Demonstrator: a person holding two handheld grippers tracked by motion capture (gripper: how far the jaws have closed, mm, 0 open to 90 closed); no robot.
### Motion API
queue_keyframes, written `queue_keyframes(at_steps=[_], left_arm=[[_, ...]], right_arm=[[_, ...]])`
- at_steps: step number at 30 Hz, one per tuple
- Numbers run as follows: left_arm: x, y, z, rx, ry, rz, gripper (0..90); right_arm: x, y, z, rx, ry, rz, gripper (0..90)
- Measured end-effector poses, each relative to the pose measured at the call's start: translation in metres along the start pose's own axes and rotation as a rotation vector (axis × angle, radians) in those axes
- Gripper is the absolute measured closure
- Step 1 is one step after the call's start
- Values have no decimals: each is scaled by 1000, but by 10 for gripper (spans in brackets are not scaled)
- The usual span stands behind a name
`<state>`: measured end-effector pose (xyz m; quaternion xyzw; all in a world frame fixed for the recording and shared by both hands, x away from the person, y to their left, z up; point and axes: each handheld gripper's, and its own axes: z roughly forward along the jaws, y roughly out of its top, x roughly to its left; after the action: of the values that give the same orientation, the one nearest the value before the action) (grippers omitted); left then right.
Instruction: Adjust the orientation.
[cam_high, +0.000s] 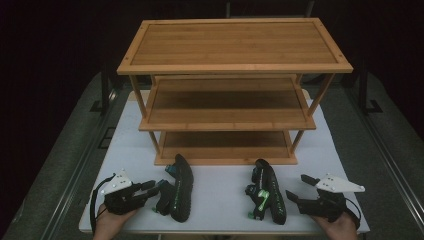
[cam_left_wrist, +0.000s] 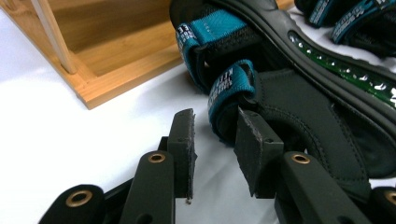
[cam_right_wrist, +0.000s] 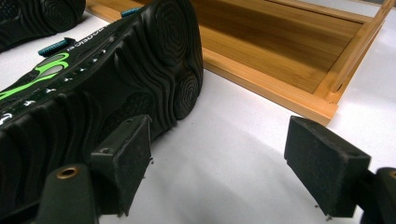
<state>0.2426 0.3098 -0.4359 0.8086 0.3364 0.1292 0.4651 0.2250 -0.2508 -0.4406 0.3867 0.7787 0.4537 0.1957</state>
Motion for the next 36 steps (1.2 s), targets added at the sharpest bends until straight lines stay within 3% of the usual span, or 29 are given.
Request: queue_keyframes(at_steps=[8, 9, 24, 36], left_arm=[[1, -3, 2, 31, -26, -5, 671], [-1, -2, 4, 46, -26, 14, 670], [-7, 7, 8, 2, -55, 37, 670], [-13, 21, 9, -41, -83, 89, 701]], right_arm=[[0, 0, -1, -2, 0, 0, 221], [0, 0, -1, 0, 0, -1, 221], [4, 2, 0, -10, -4, -28, 229], [4, 2, 0, -11, -13, -23, 229]])
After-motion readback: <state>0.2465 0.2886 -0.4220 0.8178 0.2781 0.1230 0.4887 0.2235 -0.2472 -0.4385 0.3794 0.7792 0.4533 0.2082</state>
